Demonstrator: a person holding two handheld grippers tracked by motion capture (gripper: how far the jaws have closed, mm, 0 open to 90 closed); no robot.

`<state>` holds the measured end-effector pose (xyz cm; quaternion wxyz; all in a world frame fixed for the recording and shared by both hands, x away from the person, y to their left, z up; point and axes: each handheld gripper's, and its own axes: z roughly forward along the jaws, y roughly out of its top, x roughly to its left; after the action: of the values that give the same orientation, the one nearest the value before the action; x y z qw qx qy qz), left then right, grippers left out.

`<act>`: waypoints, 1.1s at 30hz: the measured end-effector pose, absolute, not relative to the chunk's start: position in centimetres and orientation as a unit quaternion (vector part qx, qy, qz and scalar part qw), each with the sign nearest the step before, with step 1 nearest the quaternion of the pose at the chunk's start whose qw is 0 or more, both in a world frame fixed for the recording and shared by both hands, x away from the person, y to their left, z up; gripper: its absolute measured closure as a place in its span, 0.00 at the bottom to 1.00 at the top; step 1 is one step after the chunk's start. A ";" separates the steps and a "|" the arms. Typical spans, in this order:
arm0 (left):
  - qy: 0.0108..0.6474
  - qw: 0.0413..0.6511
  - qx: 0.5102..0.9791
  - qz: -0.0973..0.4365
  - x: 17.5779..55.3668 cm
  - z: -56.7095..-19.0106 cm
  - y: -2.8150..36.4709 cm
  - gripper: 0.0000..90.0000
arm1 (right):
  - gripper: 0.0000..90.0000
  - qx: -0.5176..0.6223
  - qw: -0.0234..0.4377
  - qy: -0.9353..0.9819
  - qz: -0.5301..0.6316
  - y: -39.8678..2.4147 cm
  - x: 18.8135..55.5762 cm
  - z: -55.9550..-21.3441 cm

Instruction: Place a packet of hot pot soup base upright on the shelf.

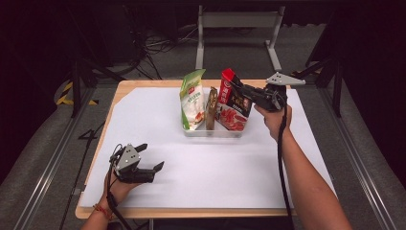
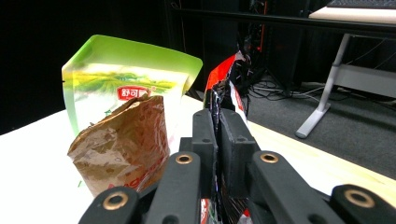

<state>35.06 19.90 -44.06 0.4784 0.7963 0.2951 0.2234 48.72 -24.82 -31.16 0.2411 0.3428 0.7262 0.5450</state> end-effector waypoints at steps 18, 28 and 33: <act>0.293 0.476 0.798 0.227 35.0 -44.0 19.8 0.14 | 0.82 0.331 0.255 0.740 0.528 -25.0 47.2 -30.4; 0.292 0.473 0.800 0.227 35.1 -44.1 19.7 0.13 | 0.75 0.327 0.273 0.737 0.525 -26.0 45.9 -29.6; 0.292 0.472 0.801 0.225 35.1 -44.1 19.6 0.13 | 0.71 0.326 0.275 0.740 0.520 -26.3 45.2 -29.6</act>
<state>35.12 19.59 -44.12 0.4719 0.8011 0.2918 0.2246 45.17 -26.31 -29.63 0.2748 0.3263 0.7402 0.5197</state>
